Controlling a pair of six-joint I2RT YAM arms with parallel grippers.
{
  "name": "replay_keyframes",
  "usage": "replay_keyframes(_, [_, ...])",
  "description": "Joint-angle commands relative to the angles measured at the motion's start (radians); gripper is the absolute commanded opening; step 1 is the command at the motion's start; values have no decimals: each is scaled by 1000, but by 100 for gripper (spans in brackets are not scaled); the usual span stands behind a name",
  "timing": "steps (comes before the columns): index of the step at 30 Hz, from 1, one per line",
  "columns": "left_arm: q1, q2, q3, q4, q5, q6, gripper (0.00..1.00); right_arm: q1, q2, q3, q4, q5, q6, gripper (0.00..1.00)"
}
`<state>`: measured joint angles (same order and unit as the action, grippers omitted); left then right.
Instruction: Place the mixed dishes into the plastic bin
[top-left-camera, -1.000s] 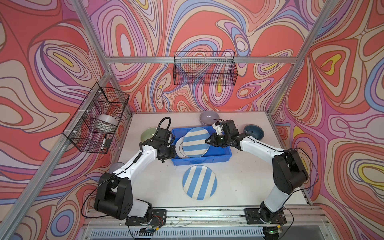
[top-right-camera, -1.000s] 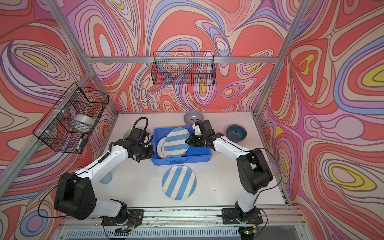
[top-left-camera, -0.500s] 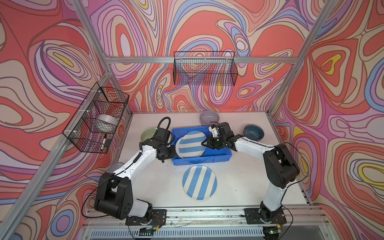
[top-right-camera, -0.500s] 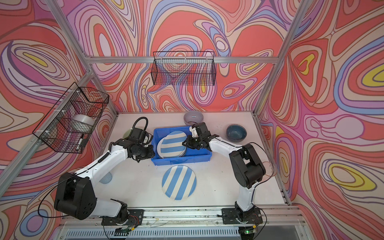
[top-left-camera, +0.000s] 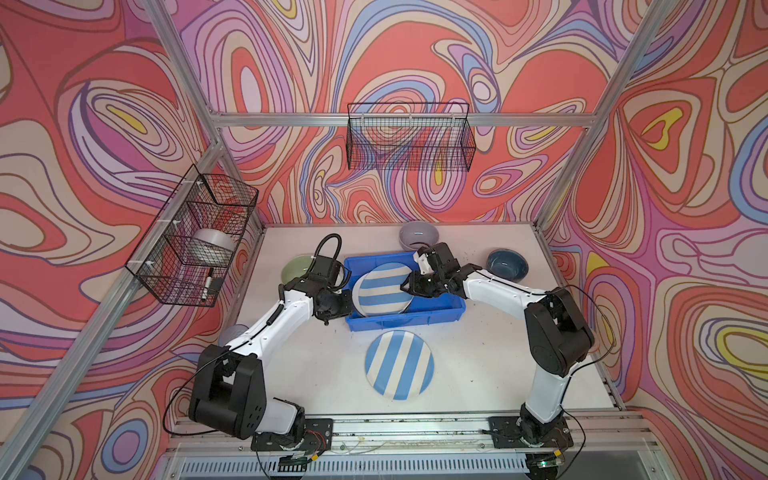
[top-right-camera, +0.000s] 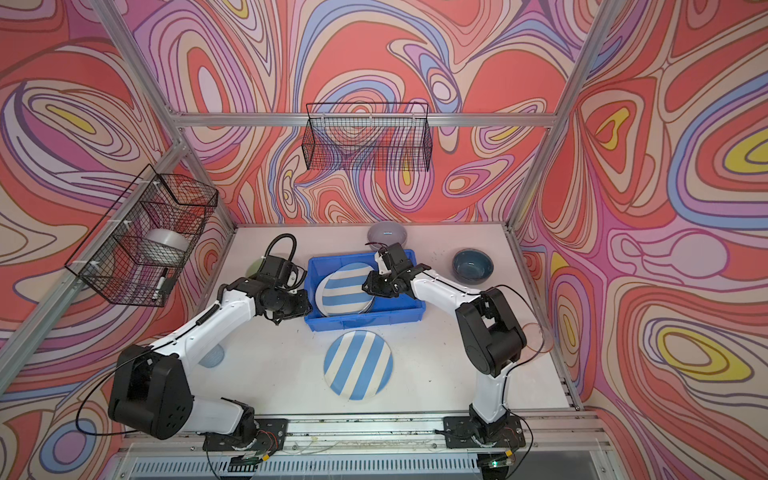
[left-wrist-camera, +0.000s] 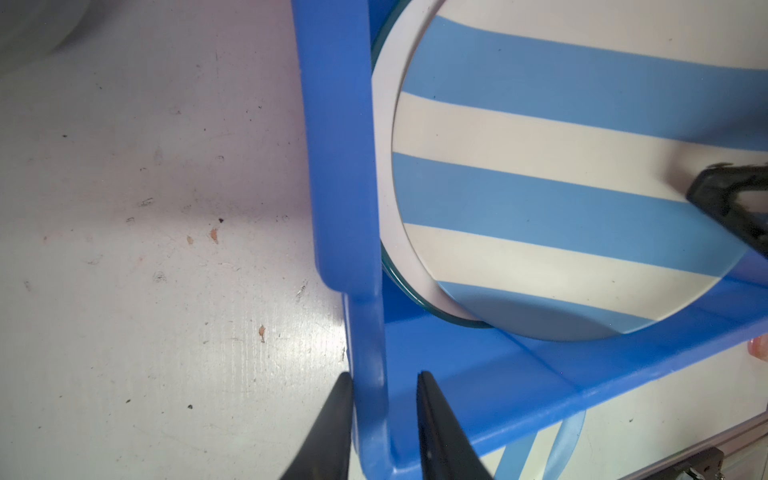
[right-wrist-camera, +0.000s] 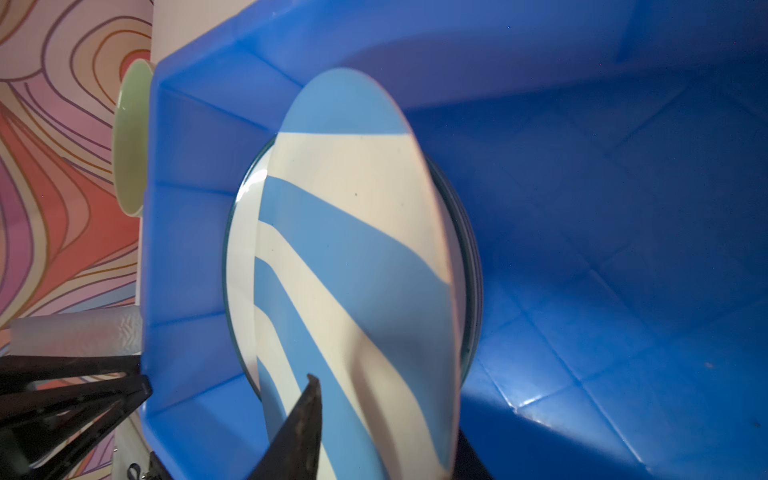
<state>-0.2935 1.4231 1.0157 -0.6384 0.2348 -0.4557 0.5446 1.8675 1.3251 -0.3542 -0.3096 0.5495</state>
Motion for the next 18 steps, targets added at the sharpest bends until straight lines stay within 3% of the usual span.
replay_keyframes(1, [-1,10,-4,37,34,12,30,14,33,38,-78,86,-48,41])
replay_keyframes(11, [-1,8,-16,49,49,9,30,39,71,86,-139,139,-69,47])
replay_keyframes(18, [-1,8,-41,78,64,0,30,45,78,109,-179,169,-86,58])
